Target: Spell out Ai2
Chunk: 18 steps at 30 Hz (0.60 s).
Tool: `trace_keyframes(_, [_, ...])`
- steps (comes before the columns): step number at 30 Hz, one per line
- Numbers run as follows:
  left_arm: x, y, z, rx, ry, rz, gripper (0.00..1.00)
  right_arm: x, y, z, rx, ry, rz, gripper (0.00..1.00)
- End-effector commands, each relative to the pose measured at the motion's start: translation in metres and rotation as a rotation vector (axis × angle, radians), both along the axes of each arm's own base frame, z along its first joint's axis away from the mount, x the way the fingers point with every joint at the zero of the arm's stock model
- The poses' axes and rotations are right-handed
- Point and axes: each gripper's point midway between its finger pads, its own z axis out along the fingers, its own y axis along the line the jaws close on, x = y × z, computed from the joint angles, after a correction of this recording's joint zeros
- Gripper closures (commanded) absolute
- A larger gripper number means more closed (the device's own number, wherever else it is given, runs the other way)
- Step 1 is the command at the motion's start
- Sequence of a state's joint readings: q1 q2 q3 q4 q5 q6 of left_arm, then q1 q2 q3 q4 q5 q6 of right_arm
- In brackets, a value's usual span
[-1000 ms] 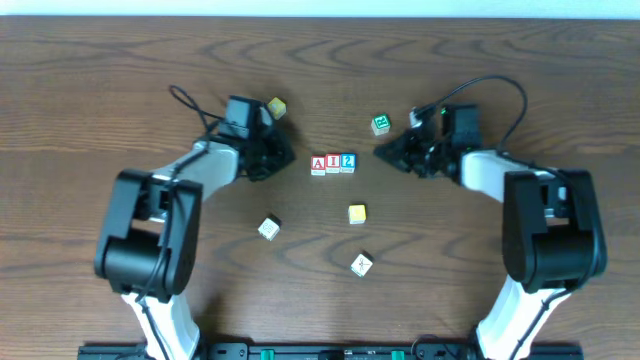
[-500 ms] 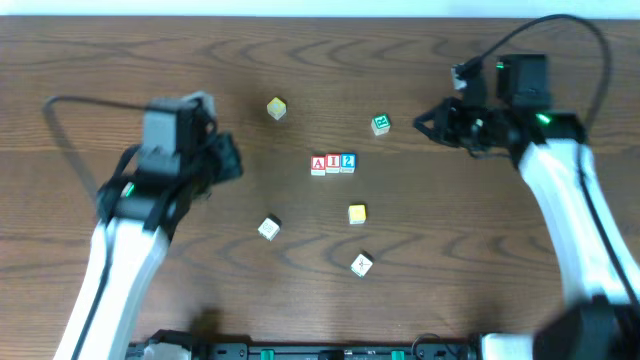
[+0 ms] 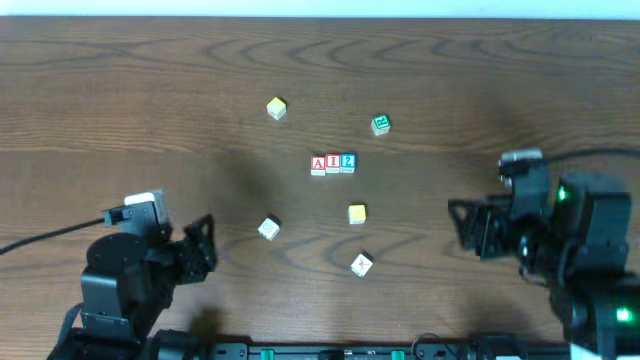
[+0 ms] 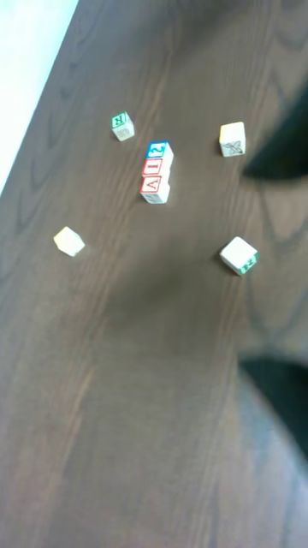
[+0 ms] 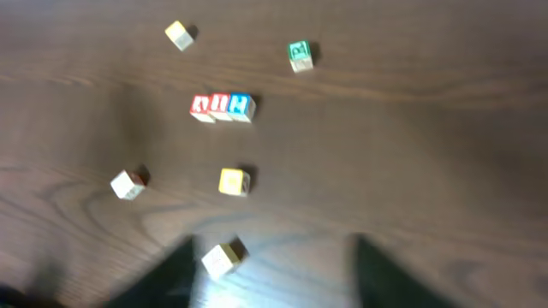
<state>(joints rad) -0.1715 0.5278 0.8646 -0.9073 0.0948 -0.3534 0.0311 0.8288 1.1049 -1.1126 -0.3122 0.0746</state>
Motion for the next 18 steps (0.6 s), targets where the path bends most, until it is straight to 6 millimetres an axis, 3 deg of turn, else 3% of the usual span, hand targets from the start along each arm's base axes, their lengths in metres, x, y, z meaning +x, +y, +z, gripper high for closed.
trace_keyframes(1, [-0.005,0.0,-0.004,-0.049,0.03,0.033,0.05,-0.012,-0.002,-0.008,-0.02,0.012,-0.006,0.01])
trace_keyframes(4, [-0.009,0.001,-0.01,-0.043,0.06,0.035,0.05,-0.013,0.009,0.0,0.112,0.032,-0.044,0.01])
trace_keyframes(7, [-0.014,0.001,-0.015,-0.037,0.089,0.035,0.05,0.017,0.014,0.032,0.291,-0.067,-0.163,0.01])
trace_keyframes(10, [-0.015,0.002,-0.016,-0.036,0.096,0.036,0.05,0.037,0.013,0.056,0.318,-0.182,-0.166,0.01])
trace_keyframes(18, [-0.015,0.002,-0.016,-0.036,0.096,0.035,0.05,0.03,0.013,0.042,0.309,-0.116,-0.177,0.01])
